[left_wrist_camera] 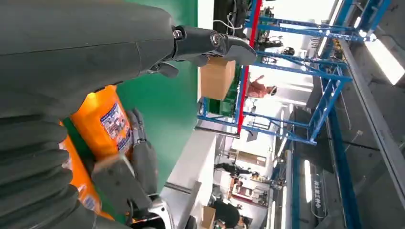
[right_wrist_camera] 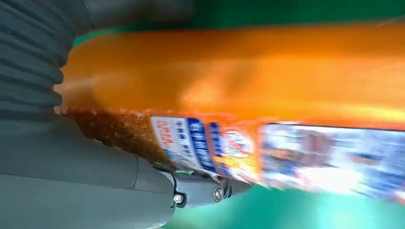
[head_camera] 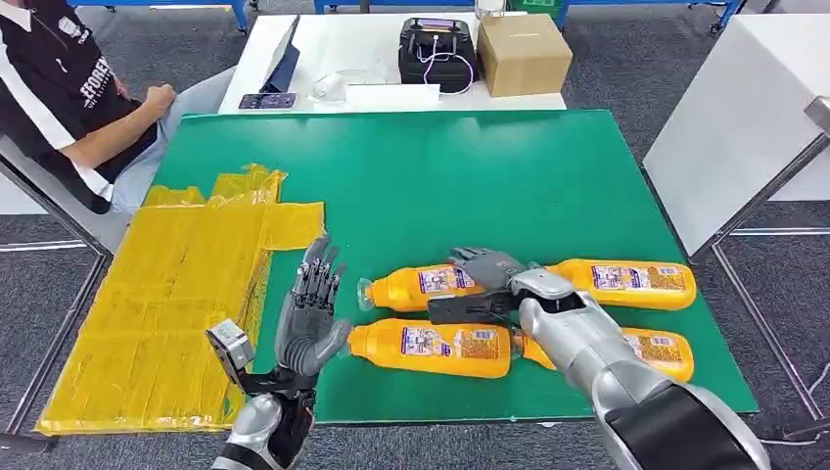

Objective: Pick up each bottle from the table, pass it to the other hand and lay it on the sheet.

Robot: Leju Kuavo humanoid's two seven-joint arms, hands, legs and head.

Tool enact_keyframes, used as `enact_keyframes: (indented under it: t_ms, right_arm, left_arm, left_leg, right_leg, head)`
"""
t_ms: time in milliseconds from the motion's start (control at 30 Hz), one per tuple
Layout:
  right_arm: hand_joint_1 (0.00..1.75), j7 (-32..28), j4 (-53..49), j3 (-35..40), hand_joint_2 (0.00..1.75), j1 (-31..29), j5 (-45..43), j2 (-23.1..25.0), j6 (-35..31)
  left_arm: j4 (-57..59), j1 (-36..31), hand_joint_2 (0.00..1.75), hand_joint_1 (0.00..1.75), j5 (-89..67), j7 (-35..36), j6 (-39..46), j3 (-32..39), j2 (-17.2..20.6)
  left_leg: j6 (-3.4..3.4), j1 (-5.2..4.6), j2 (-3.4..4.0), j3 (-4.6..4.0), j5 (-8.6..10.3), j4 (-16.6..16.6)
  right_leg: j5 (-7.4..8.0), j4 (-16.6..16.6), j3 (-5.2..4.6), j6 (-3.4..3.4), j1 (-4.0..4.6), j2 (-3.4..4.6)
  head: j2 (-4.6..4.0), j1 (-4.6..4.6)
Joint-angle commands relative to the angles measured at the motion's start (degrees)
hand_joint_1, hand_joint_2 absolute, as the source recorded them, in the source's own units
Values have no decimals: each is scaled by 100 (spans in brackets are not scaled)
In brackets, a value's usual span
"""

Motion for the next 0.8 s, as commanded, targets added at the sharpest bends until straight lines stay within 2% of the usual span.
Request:
enact_keyframes:
  t_ms: [33,167,233,300,333,533,667,700,800]
  right_arm:
    - [143,401,487,326,175,-29,208,43,-231]
    - [143,401,490,326,175,-26,208,37,-233]
    - [154,375,464,300,175,-20,199,20,-375]
    - [173,470,375,362,175,8,326,34,-952]
    - [175,587,356,391,175,16,404,59,-1225]
    - [175,1030,35,144,175,177,802,169,-3032]
    - [175,1033,-384,-490,175,488,840,248,-4316]
    - [175,964,-540,-678,175,596,821,270,-4559]
    - [175,965,-558,-685,175,629,832,278,-4575]
  left_arm:
    - [352,-131,175,0,15,18,37,-79,103]
    - [351,-130,175,0,15,18,38,-80,102]
    - [314,-112,175,0,-2,33,66,-57,85]
    - [237,-56,175,0,-15,59,86,-21,83]
    - [188,-23,175,0,-29,86,88,-7,86]
    - [-21,83,175,0,-117,180,104,10,48]
    - [-49,118,175,0,-215,187,115,-32,38]
    - [-71,137,175,0,-251,181,116,-44,38]
    - [-74,152,175,0,-257,179,114,-52,37]
  left_leg:
    - [-4,4,3,15,-3,-8]
    - [-2,1,1,10,-1,-5]
    - [-7,8,2,17,1,-14]
    - [-5,6,1,14,-1,-9]
    - [-4,6,5,14,-2,-7]
    - [-5,3,18,7,-6,-3]
    - [-3,2,4,-5,-2,-2]
    - [-3,1,4,-7,-2,-3]
    - [-3,2,6,-14,-3,-1]
  right_leg:
    - [-2,-14,21,-4,6,-5]
    - [-2,-7,14,-3,2,-6]
    - [1,-23,26,-8,10,-11]
    - [-1,-16,23,-6,8,-7]
    - [-1,-14,21,-5,7,-3]
    - [-3,-6,10,-4,4,10]
    - [-3,-4,-1,-2,4,-2]
    - [-3,-4,-2,-2,3,-1]
    - [-2,-2,-10,-1,3,3]
  head:
    - [0,0]
    - [0,0]
    - [0,0]
    - [0,0]
    - [0,0]
    - [0,0]
    - [0,0]
    - [0,0]
    - [0,0]
